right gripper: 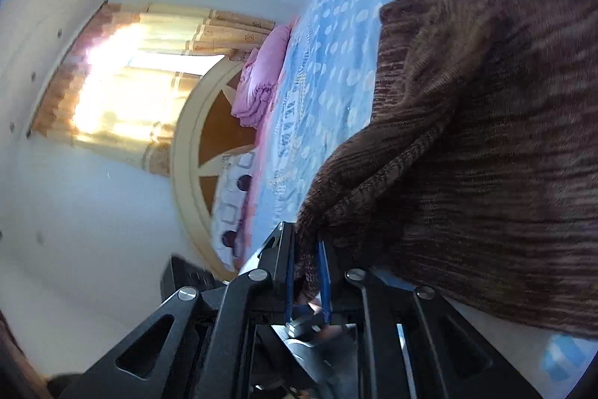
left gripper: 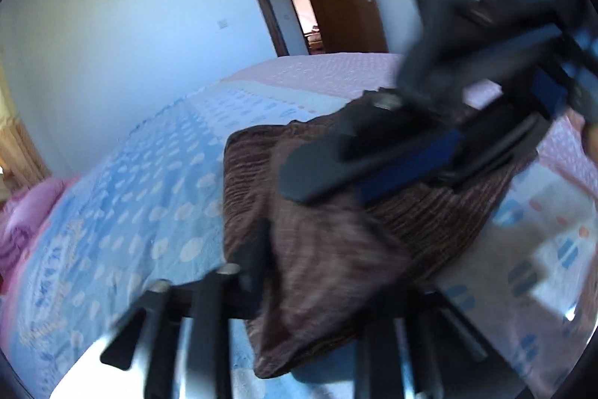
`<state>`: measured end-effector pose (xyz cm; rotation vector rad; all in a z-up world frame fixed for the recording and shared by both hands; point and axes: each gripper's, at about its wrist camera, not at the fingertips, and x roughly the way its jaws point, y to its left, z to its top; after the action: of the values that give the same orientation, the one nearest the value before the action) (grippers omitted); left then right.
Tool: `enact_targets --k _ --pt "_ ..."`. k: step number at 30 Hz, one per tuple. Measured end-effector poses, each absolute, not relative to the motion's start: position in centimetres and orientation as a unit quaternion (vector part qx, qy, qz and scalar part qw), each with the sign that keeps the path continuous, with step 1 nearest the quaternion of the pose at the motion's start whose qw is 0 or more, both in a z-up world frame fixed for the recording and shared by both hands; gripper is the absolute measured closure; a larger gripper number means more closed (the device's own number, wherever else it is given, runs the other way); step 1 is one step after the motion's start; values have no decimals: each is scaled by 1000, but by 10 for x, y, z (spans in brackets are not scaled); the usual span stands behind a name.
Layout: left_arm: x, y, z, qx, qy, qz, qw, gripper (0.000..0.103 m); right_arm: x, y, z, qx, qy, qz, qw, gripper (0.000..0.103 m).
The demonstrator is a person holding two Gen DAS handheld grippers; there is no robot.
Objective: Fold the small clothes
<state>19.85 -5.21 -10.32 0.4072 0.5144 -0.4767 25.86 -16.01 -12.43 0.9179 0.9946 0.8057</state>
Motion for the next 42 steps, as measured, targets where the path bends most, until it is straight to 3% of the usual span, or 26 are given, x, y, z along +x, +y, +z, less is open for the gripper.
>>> enact_targets --k 1,4,6,7,14,19,22,23,24,32,42 --pt "203 -45 -101 175 256 -232 922 90 258 -161 -121 396 450 359 715 90" --pt "207 -29 -97 130 258 -239 927 92 261 -183 -113 378 437 324 749 67" --pt "211 -24 -97 100 266 -251 925 92 266 -210 -108 383 410 273 781 35" --pt "214 -22 -97 84 272 -257 924 92 269 -223 -110 397 402 256 785 32" --pt "214 -17 -94 31 276 -268 923 92 300 -229 -157 480 441 265 711 31" --pt "210 -18 -87 25 266 -277 923 92 329 -203 -153 453 446 269 723 31" --pt "212 -18 -85 24 265 -279 923 92 350 -201 -153 433 443 245 746 37" --pt "214 -18 -86 22 268 -280 921 92 356 -201 -154 430 442 238 750 58" --pt "215 -20 -88 23 274 -280 920 92 362 -201 -156 422 448 230 754 89" --pt "211 -50 -82 51 262 -294 918 92 359 -194 -96 248 409 211 852 91" --pt "206 -129 -71 44 250 -365 896 92 358 -263 -66 143 424 208 870 91"
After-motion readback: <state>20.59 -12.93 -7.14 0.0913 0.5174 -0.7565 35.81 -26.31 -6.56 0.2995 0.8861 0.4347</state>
